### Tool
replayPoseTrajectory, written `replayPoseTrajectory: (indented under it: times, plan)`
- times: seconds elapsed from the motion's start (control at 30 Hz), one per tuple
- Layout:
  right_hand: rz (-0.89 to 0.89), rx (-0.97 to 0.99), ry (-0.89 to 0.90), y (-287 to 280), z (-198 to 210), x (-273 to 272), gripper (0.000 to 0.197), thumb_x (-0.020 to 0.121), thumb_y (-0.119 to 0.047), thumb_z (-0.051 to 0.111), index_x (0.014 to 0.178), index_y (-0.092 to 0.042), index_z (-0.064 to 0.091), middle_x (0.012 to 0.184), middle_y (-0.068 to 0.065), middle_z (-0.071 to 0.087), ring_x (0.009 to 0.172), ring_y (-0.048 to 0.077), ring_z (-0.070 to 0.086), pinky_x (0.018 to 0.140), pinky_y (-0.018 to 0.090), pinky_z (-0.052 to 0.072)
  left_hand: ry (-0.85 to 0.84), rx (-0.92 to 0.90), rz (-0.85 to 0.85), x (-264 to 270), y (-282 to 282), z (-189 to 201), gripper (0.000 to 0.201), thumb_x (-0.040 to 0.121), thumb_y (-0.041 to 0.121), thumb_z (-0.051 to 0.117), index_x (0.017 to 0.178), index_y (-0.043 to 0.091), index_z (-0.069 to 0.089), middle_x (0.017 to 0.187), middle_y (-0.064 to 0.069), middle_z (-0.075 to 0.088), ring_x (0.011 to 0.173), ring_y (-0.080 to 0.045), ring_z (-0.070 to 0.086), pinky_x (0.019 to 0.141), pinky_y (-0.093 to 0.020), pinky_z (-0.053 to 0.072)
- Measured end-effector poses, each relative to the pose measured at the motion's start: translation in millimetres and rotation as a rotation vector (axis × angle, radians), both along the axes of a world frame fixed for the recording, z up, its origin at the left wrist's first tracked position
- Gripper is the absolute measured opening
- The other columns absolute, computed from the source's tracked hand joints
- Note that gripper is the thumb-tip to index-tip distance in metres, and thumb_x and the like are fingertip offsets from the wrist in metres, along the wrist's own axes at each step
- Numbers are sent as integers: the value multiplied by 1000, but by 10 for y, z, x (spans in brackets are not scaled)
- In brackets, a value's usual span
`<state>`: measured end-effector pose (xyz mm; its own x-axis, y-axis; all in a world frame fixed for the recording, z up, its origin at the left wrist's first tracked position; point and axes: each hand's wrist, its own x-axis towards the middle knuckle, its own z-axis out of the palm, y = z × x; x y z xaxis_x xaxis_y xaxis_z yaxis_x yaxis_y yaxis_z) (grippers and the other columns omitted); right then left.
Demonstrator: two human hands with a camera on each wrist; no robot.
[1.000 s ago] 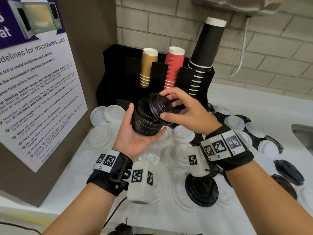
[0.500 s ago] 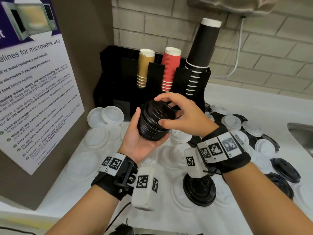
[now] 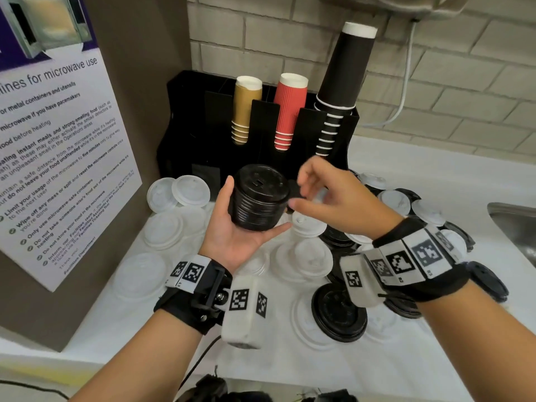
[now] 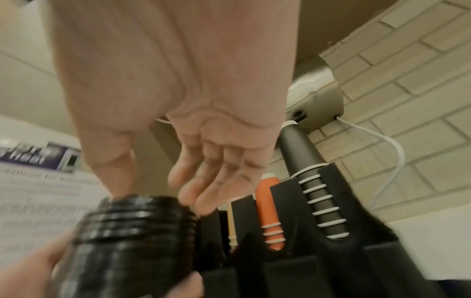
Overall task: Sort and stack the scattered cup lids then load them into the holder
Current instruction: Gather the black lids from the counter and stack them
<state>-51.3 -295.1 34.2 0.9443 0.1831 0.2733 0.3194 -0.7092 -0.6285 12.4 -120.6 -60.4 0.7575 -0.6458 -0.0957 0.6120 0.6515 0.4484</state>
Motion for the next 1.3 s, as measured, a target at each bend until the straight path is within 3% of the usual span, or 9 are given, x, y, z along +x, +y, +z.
replayPoseTrajectory:
  times: [0.07, 0.23, 0.5, 0.73, 0.87, 0.97, 1.07, 1.2, 1.3]
  plan:
    - [29, -194, 147, -91, -64, -124, 28, 80, -29, 76, 97, -17, 57, 86, -5, 60, 77, 7, 57, 67, 21, 47, -2, 21, 19, 35, 36, 14, 69, 76, 55, 60, 130, 13, 58, 129, -22, 62, 119, -40, 60, 89, -61, 50]
    - [189, -791, 696, -168, -393, -460, 76, 60, -50, 84, 121, -39, 40, 109, -11, 42, 99, 12, 45, 77, 30, 44, -25, 3, 27, 71, 53, 72, 63, 78, 54, 59, 127, 15, 60, 128, -21, 63, 117, -36, 62, 93, -58, 46]
    - [260, -1215, 493, -198, -704, -723, 93, 62, -39, 82, 134, -33, 24, 130, 2, 33, 112, 23, 38, 76, 33, 32, 66, -38, 13, -57, -98, 162, 61, 78, 50, 64, 125, 12, 67, 126, -21, 64, 112, -37, 64, 83, -56, 56]
    - [214, -818, 417, -321, -591, -671, 81, 59, -40, 79, 127, -32, 35, 114, -8, 42, 98, 15, 42, 76, 29, 40, 20, -6, 27, -133, -217, 172, 70, 83, 51, 57, 142, 15, 49, 135, -18, 59, 124, -34, 57, 104, -53, 43]
    - [167, -465, 393, -448, -408, -619, 73, 62, -31, 80, 121, -36, 39, 111, -7, 45, 101, 12, 45, 82, 28, 46, -22, -40, 50, -168, -255, 127, 63, 89, 48, 53, 140, 12, 49, 135, -18, 59, 123, -33, 58, 101, -47, 50]
    - [112, -245, 306, -602, -237, -579, 68, 65, -26, 78, 122, -38, 43, 113, -3, 48, 103, 6, 47, 84, 14, 42, -68, -38, 65, -176, -270, 67, 58, 94, 48, 47, 138, 11, 51, 135, -18, 59, 123, -32, 58, 99, -46, 51]
    - [22, -70, 134, -693, -142, -549, 65, 70, -24, 76, 125, -40, 46, 108, -27, 46, 99, -8, 43, 79, 1, 34, -132, -3, 55, -196, -298, 23, 56, 97, 50, 40, 127, 11, 65, 135, -17, 60, 124, -30, 58, 98, -43, 52]
    - [-137, 148, 12, -618, -209, -486, 61, 76, -32, 70, 131, -45, 49, 110, -8, 48, 101, -3, 48, 85, 10, 39, -182, 29, 29, -247, -367, -2, 57, 97, 52, 38, 130, 12, 63, 138, -16, 58, 127, -30, 55, 97, -43, 52]
    - [-205, 316, -28, -456, -323, -433, 45, 83, -33, 68, 123, -45, 54, 112, -9, 51, 104, 0, 50, 90, 22, 42, -246, 46, 29, -278, -404, 6, 62, 94, 52, 46, 140, 12, 49, 142, -17, 53, 131, -32, 52, 97, -44, 51]
